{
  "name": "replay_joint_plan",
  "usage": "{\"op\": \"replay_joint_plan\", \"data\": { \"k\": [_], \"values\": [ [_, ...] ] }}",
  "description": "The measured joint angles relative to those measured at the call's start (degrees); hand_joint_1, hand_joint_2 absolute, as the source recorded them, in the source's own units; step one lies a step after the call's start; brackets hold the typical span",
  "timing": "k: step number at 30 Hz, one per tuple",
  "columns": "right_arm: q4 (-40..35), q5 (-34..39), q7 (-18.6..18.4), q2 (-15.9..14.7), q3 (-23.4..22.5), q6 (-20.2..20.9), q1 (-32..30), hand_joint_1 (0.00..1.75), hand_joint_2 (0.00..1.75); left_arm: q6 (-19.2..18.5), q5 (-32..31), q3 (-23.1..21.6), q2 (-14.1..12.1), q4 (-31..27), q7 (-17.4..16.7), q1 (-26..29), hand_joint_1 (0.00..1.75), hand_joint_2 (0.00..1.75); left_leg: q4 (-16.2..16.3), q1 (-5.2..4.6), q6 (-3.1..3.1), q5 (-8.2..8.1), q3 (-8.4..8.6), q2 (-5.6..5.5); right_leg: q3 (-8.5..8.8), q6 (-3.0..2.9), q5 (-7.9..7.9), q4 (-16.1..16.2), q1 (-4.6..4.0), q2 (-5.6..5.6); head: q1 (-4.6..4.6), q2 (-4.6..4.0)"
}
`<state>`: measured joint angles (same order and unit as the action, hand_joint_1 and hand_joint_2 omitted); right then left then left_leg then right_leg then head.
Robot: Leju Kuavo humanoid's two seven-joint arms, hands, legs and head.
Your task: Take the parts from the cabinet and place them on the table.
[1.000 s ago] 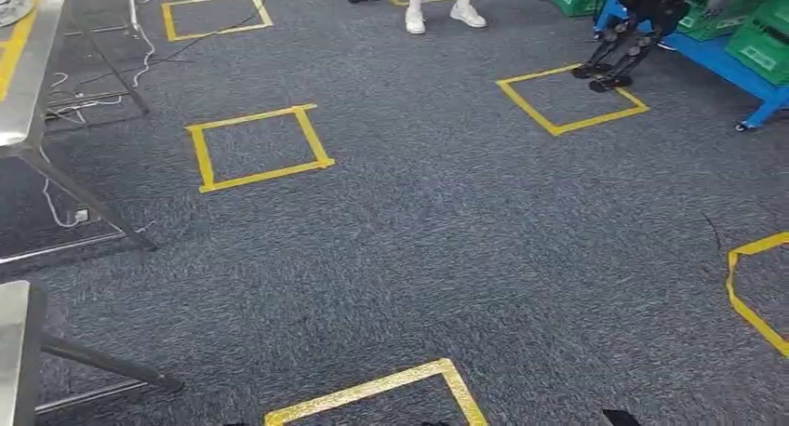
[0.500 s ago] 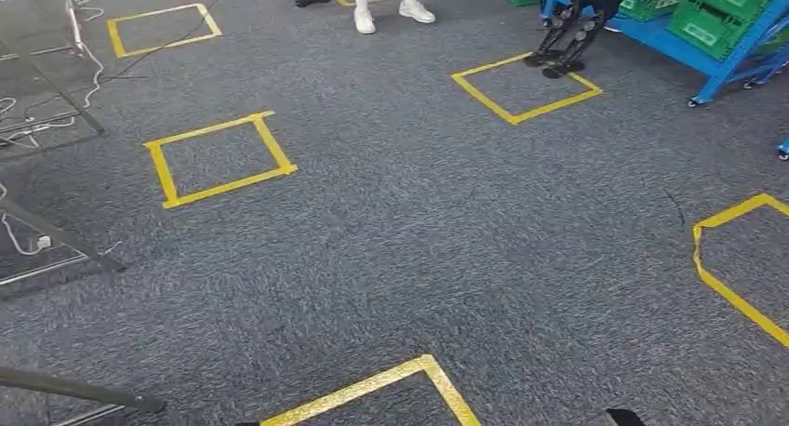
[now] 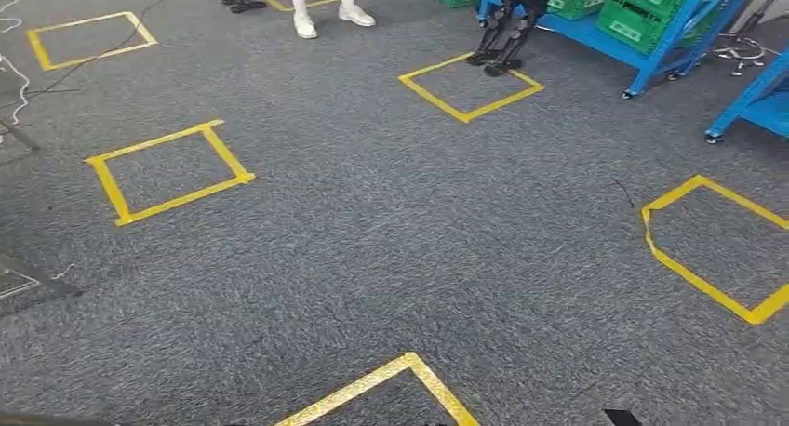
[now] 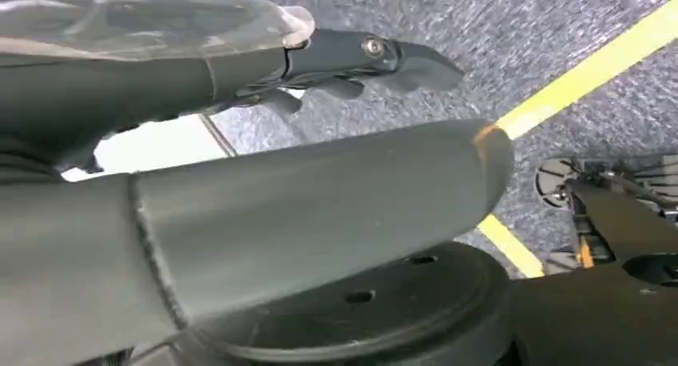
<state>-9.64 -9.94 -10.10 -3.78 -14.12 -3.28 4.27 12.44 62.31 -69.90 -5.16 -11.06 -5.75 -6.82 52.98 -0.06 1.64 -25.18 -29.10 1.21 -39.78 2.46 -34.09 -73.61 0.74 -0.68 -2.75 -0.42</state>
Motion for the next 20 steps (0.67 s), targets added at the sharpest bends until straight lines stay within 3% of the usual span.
{"op": "replay_joint_plan", "data": {
  "k": [1,2,3,4,5,6,9,10,11,12,14,15,16,18,19,20],
  "values": [
    [0.0,0.0,0.0,0.0,0.0,0.0,-0.1,0.00,0.00,-0.1,0.0,0.0,0.0,0.0,-0.1,0.0,0.00,0.00,0.0,0.01,-0.04,-0.03,0.00,0.45,0.55,0.14,1.05,1.0,0.15,0.11,-0.02,0.00],
    [0.0,0.0,0.0,0.0,0.0,0.0,-0.1,0.00,0.00,-0.2,0.0,0.0,0.1,0.0,-0.2,0.0,0.00,0.00,0.1,0.05,-0.15,-0.10,0.01,0.87,2.44,0.26,3.18,4.4,0.35,0.29,-0.02,0.00],
    [0.0,0.0,0.0,0.0,0.0,0.0,-0.1,0.00,0.00,-0.2,0.1,0.0,0.1,0.0,-0.3,0.0,0.00,0.00,0.4,0.17,-0.40,-0.27,0.02,1.33,5.50,0.38,5.88,10.1,0.48,0.85,-0.02,0.00],
    [0.0,0.0,0.0,0.0,0.0,0.0,0.0,0.00,0.00,-0.2,0.1,0.0,0.2,0.0,-0.3,0.0,0.00,0.00,0.8,0.18,-0.77,-0.53,0.04,1.64,8.39,0.47,7.89,15.3,0.52,2.35,-0.02,0.00],
    [0.0,-0.1,0.0,0.0,0.0,0.0,0.1,0.00,0.00,-0.2,0.2,0.0,0.0,0.0,-0.3,0.0,0.00,0.00,1.3,-0.22,-1.25,-0.89,-0.09,1.90,9.38,0.36,7.20,17.8,0.25,4.44,-0.02,0.00],
    [0.0,-0.1,0.0,0.1,0.0,0.1,0.1,0.00,0.00,-0.2,0.2,0.0,0.0,0.0,-0.5,-0.1,0.00,0.00,1.7,-0.32,-1.45,-1.09,-0.15,2.12,9.30,-0.49,7.70,17.8,0.25,3.23,-0.11,0.00],
    [0.0,-0.2,0.0,0.1,0.0,0.2,0.0,0.00,0.00,-0.1,0.0,-0.1,0.0,0.0,-0.8,-0.2,0.00,0.00,1.5,-0.21,-2.05,-1.04,0.12,3.13,9.02,-1.66,7.79,17.8,-0.06,1.95,-0.07,0.00],
    [0.0,-0.2,0.0,0.1,0.0,0.2,0.0,0.00,0.00,-0.1,-0.1,-0.1,0.0,0.0,-0.9,-0.2,0.00,0.00,1.9,-0.07,-2.42,-1.45,0.02,2.90,9.20,-2.07,8.05,18.1,0.27,1.57,-0.11,0.00],
    [0.0,-0.2,0.0,0.1,0.0,0.2,0.0,0.00,0.00,-0.1,-0.1,-0.1,0.0,0.0,-1.0,-0.2,0.00,0.00,4.0,0.11,-2.74,-3.18,-0.74,1.25,9.10,-2.27,8.14,18.1,0.28,1.18,-0.13,0.00],
    [0.0,-0.2,0.0,0.1,0.0,0.2,0.1,0.00,0.00,-0.1,-0.2,-0.1,0.0,0.0,-1.0,-0.2,0.00,0.00,8.0,0.17,-2.95,-5.64,-2.55,0.25,8.96,-2.51,8.24,18.1,0.26,0.93,-0.11,0.00],
    [0.0,-0.2,0.0,0.1,0.0,0.2,0.1,0.00,0.00,-0.1,-0.2,-0.1,0.0,0.0,-1.0,0.0,0.00,0.00,18.2,0.26,-3.14,-10.06,-7.39,-0.52,8.68,-2.72,8.34,18.1,0.02,0.13,-0.15,0.00],
    [0.0,-0.2,0.0,0.1,0.0,0.2,0.0,0.00,0.00,-0.1,-0.2,-0.1,0.1,0.0,-1.1,0.0,0.00,0.00,21.1,0.26,-3.06,-10.55,-8.87,-0.61,8.61,-2.81,8.39,18.1,-0.12,-0.38,-0.13,0.00],
    [0.0,-0.2,0.0,0.1,0.0,0.2,0.0,0.00,0.00,-0.1,-0.2,-0.1,0.1,0.0,-1.0,0.1,0.00,0.00,20.8,0.25,-2.84,-9.61,-8.87,-0.68,8.61,-2.86,8.43,18.1,-0.21,-0.96,-0.13,0.00],
    [0.0,-0.2,0.0,0.1,0.0,0.2,0.0,0.00,0.00,-0.1,-0.3,-0.2,0.1,0.0,-1.1,0.1,0.00,0.00,12.9,0.06,-1.99,-4.70,-5.29,-1.14,8.73,-2.85,8.48,18.1,-0.32,-2.19,-0.13,0.00],
    [0.0,-0.2,0.0,0.2,0.0,0.2,0.0,0.00,0.00,-0.1,-0.4,-0.2,0.0,0.0,-1.1,0.1,0.00,0.00,6.9,-0.17,-1.42,-1.94,-2.44,-1.92,8.84,-2.82,8.52,18.1,-0.30,-2.74,-0.13,0.00],
    [0.0,0.0,0.0,0.2,0.0,0.2,0.0,0.00,0.00,-0.1,-0.6,-0.2,-0.2,0.0,-1.2,0.0,0.00,0.00,2.5,-0.33,-0.92,-0.90,-0.51,-3.87,8.77,-2.68,8.61,18.1,-0.16,-3.10,-0.15,0.00]
  ]
}}
